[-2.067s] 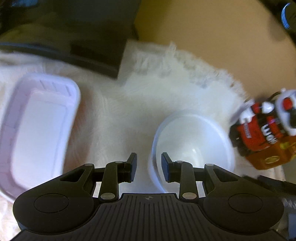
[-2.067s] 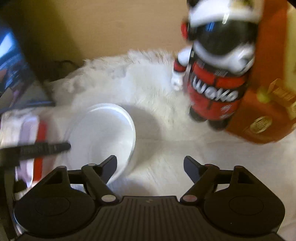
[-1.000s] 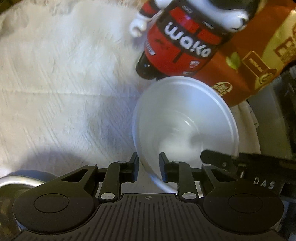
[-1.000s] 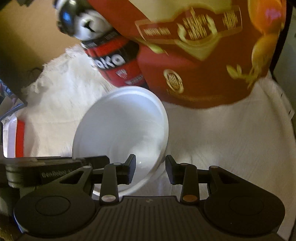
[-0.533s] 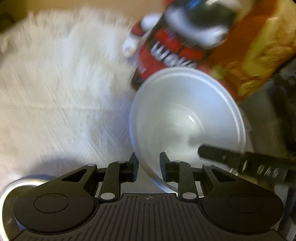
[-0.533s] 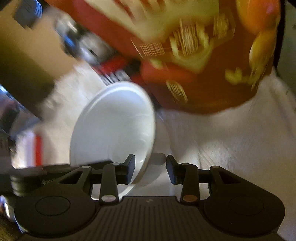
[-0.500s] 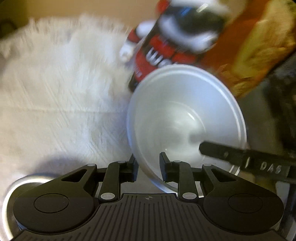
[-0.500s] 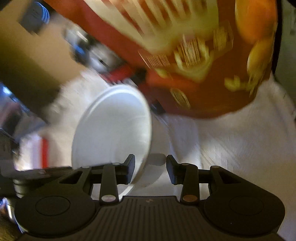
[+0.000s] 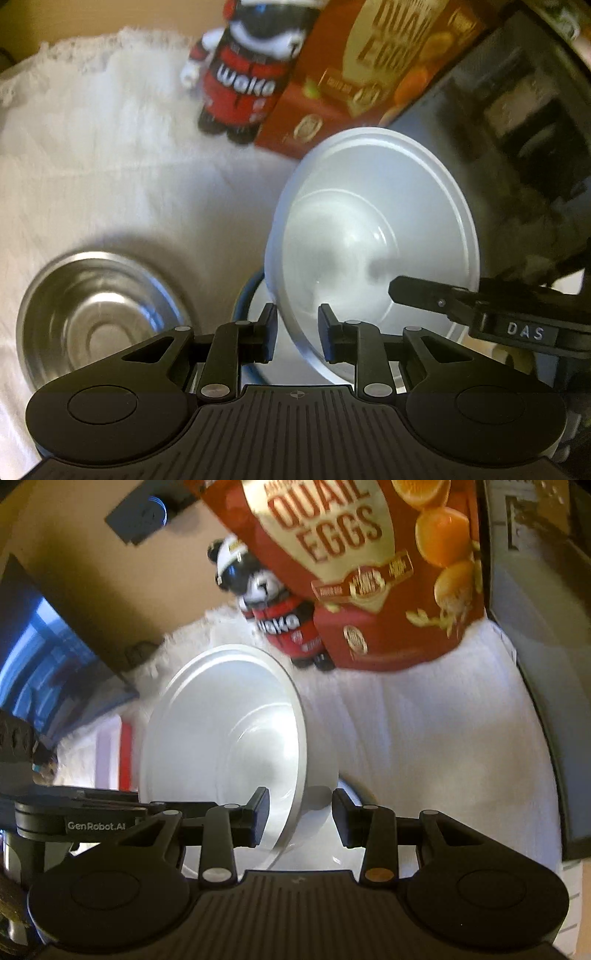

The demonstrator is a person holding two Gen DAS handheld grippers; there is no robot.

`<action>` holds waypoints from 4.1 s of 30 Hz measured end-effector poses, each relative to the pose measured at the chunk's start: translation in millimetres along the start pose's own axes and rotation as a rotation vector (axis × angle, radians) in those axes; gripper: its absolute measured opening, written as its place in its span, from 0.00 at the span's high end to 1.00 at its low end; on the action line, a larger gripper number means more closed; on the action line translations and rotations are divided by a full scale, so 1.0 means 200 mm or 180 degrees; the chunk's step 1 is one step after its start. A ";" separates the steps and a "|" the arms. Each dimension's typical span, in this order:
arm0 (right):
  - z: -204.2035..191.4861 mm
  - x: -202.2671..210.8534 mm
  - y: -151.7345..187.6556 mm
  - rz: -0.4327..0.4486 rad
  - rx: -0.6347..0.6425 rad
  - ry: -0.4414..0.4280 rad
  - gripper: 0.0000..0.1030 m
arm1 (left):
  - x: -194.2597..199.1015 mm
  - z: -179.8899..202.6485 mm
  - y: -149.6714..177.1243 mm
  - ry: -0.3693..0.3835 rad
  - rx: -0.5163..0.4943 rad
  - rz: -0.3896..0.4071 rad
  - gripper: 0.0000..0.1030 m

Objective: Organize plates and bowls

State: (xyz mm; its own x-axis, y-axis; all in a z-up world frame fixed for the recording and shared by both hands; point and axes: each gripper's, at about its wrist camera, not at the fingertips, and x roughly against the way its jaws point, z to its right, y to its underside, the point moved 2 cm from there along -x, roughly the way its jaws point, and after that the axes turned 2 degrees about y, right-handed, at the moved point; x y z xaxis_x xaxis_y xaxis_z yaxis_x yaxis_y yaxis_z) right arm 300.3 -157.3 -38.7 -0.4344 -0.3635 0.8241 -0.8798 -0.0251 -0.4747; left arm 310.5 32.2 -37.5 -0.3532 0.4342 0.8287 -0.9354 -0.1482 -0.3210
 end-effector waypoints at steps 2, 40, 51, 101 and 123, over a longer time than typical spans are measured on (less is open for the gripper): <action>0.03 -0.06 0.05 -0.0116 -0.0082 0.0034 0.63 | -0.06 -0.02 0.05 -0.0076 0.0031 -0.0108 0.74; -0.04 0.06 0.13 0.0503 0.0226 0.0989 0.56 | 0.07 -0.14 0.11 0.0249 -0.0053 0.0124 0.76; -0.39 0.08 0.24 0.0815 0.0204 0.0765 0.47 | 0.32 -0.54 0.17 -0.0333 0.0010 0.0646 0.76; -0.70 -0.75 0.59 -0.0013 -0.0638 0.0413 0.42 | 0.00 -1.13 0.18 -0.0321 0.0348 0.0200 0.67; -0.70 -0.69 0.58 -0.0001 -0.0346 0.0257 0.42 | 0.04 -1.11 0.19 -0.0513 0.0394 0.0266 0.69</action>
State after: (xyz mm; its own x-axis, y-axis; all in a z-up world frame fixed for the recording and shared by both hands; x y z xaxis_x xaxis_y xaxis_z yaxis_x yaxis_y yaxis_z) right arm 231.9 19.6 -164.2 -0.4444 -0.2871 0.8486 -0.8938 0.0776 -0.4418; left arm 275.1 227.6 -144.6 -0.4185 0.2695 0.8673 -0.8941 -0.2902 -0.3412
